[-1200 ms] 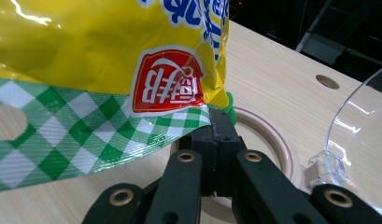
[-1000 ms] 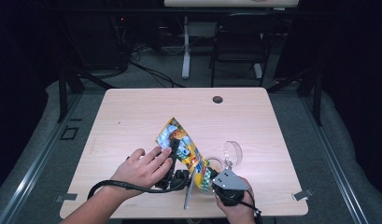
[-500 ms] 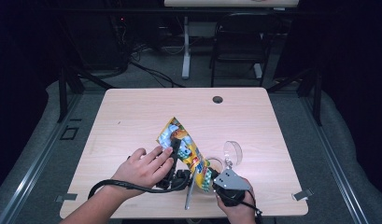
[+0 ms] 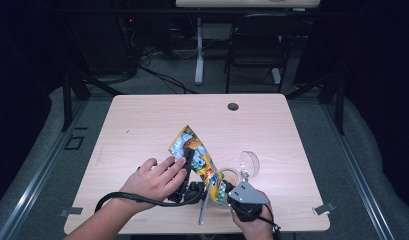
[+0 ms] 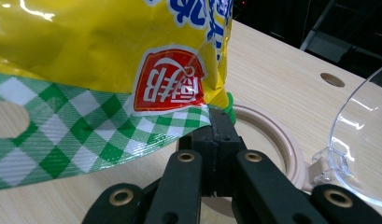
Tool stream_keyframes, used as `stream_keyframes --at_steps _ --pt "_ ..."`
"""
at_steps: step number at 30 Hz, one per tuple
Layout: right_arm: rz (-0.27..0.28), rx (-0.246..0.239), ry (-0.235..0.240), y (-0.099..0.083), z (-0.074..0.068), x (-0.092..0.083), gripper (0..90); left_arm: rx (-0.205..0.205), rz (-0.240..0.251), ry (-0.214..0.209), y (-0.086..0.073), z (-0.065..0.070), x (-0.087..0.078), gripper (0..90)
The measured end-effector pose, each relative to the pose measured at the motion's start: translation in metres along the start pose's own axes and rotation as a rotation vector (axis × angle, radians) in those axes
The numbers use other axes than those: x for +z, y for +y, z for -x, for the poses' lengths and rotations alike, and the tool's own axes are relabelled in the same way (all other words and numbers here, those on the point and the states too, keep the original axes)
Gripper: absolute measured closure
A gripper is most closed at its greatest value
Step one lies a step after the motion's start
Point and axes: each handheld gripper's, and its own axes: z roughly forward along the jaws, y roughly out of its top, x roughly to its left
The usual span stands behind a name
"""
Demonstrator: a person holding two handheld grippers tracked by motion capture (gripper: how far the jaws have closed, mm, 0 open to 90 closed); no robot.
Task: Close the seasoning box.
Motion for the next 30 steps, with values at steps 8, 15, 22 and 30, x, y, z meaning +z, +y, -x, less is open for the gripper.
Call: stream_keyframes --at_steps 8,15,22,30 --pt "0.000 0.007 0.000 -0.0003 0.0009 -0.0003 90.0 -0.001 0.005 0.004 0.0015 -0.0006 0.0000 77.4" --pt "0.002 0.010 -0.003 -0.0004 0.0014 -0.0002 90.0 0.003 0.003 -0.002 0.0020 -0.0017 -0.0007 77.6" --pt "0.011 0.018 0.001 -0.0001 0.0010 -0.0005 90.0 0.002 0.010 0.008 0.0021 -0.0027 -0.0008 77.6" --pt "0.007 0.017 0.006 0.0000 0.0023 -0.0018 90.0 0.009 0.009 0.009 0.0034 -0.0050 -0.0011 77.9"
